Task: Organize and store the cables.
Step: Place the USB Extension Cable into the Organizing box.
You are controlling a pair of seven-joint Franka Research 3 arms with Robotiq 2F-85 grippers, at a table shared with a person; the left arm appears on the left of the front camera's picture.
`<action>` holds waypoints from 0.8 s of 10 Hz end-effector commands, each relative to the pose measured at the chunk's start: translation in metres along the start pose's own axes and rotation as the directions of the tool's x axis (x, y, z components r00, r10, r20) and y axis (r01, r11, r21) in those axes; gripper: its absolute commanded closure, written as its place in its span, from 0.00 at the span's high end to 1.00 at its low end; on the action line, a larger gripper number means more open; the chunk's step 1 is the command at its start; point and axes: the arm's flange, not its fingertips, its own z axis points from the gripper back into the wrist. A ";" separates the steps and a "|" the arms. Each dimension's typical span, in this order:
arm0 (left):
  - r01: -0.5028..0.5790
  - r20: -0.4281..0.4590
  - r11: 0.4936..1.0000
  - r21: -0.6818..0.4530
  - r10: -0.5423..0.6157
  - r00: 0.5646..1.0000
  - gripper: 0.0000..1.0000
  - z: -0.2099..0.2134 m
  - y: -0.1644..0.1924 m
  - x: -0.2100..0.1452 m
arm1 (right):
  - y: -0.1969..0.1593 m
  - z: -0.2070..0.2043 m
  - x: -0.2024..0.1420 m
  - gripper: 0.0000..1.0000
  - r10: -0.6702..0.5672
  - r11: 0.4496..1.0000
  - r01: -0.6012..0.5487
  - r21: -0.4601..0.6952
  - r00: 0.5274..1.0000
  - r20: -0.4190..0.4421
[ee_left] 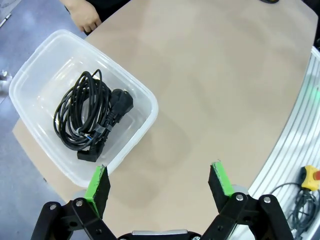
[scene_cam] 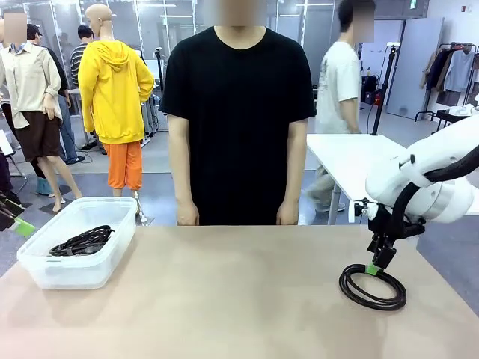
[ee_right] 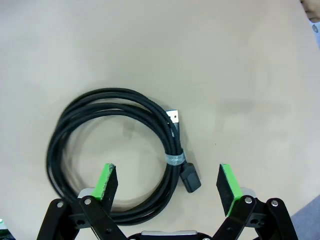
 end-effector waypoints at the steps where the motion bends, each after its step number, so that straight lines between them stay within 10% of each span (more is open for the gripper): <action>1: -0.022 0.002 1.000 0.000 0.022 1.000 1.00 0.001 0.001 0.003 | -0.013 -0.008 0.003 1.00 -0.007 1.000 0.007 0.008 0.999 -0.038; 4: -0.022 0.002 1.000 0.000 0.022 1.000 1.00 0.001 0.001 0.003 | -0.024 -0.028 0.003 0.95 -0.021 1.000 0.022 0.017 0.997 -0.073; 8: -0.022 0.002 1.000 0.000 0.022 1.000 1.00 0.001 0.001 0.003 | -0.026 -0.034 0.006 0.00 -0.015 1.000 0.016 0.017 0.996 -0.085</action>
